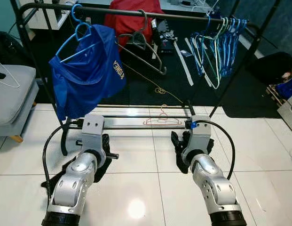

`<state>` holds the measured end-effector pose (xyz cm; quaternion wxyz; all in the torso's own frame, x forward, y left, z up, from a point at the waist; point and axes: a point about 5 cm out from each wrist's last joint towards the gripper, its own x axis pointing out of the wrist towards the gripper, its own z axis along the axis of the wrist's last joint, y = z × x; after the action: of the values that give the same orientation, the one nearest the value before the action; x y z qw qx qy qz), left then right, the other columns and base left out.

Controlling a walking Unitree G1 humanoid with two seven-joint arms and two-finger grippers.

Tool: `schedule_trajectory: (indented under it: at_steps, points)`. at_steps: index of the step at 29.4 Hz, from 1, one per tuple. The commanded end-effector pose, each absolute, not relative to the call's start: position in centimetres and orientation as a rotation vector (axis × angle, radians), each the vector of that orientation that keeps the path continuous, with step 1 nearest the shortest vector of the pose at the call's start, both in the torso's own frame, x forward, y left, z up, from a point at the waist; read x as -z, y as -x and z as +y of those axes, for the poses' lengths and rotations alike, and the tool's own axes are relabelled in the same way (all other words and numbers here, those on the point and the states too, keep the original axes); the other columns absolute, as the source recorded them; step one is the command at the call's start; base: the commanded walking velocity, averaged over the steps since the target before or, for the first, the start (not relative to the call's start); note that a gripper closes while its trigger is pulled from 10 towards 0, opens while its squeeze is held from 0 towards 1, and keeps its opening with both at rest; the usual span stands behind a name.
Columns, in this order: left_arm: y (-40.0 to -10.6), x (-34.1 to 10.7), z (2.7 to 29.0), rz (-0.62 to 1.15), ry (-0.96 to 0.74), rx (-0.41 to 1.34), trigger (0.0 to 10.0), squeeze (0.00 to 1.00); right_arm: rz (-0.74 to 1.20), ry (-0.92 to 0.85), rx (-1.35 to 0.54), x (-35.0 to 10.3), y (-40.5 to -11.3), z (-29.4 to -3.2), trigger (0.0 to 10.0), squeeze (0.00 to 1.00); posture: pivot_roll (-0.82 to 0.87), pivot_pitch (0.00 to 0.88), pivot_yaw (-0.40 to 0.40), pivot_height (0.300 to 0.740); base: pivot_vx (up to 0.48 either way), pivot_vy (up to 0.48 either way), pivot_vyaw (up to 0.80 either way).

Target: Hang hanger

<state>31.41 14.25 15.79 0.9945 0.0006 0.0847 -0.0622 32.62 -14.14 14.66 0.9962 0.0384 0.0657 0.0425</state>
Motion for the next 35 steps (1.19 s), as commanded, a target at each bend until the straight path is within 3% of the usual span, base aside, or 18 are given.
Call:
schedule_trajectory:
  at_steps: [1,13,35]
  points:
    - [-31.44,-16.20,14.22,0.139,0.015,0.127,10.0,0.00,0.138,-0.092,-0.081,-14.58,-32.41,-14.40,10.0,0.00,-0.07,0.219,-0.095,0.740,0.000,0.000,0.00]
    - [-31.36,-16.32,14.33,0.123,0.042,0.121,10.0,0.00,0.136,-0.096,-0.084,-14.77,-32.47,-14.41,10.0,0.00,-0.07,0.217,-0.099,0.740,0.064,0.000,0.00]
    - [-31.29,-16.45,14.33,0.108,0.063,0.130,10.0,0.00,0.127,-0.025,-0.096,-14.93,-32.48,-14.33,10.0,0.00,-0.07,0.197,-0.098,0.740,0.373,0.000,0.00]
